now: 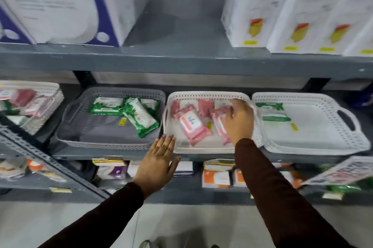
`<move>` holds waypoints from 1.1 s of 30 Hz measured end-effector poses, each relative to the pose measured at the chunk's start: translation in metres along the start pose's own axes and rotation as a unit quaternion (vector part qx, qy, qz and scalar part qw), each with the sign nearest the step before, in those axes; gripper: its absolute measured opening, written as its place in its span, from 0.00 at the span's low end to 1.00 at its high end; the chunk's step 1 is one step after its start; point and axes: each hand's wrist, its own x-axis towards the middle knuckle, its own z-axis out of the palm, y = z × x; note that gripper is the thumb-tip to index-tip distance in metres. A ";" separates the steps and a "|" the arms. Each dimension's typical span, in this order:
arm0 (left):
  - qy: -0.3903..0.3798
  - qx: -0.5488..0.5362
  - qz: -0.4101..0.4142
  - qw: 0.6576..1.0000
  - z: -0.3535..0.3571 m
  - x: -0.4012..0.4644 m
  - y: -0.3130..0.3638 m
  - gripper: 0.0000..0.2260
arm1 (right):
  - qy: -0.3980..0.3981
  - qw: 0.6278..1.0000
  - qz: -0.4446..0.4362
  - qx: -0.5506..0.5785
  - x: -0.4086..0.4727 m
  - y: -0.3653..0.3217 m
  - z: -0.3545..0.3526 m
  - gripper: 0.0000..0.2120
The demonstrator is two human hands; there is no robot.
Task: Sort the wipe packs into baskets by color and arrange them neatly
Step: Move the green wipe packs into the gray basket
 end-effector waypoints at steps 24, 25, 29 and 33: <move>-0.007 0.037 0.016 0.999 0.053 0.049 0.131 0.27 | -0.353 0.861 0.062 -0.361 0.072 0.170 -0.084 0.34; -0.010 0.034 0.018 0.999 0.053 0.050 0.130 0.27 | -0.352 0.853 0.072 -0.379 0.073 0.169 -0.086 0.34; -0.006 0.039 0.029 0.999 0.052 0.047 0.121 0.26 | -0.333 0.885 0.130 -0.298 0.080 0.169 -0.093 0.29; -0.006 0.034 0.012 0.999 0.037 0.032 0.098 0.26 | -0.260 0.931 0.191 -0.173 0.063 0.175 -0.102 0.24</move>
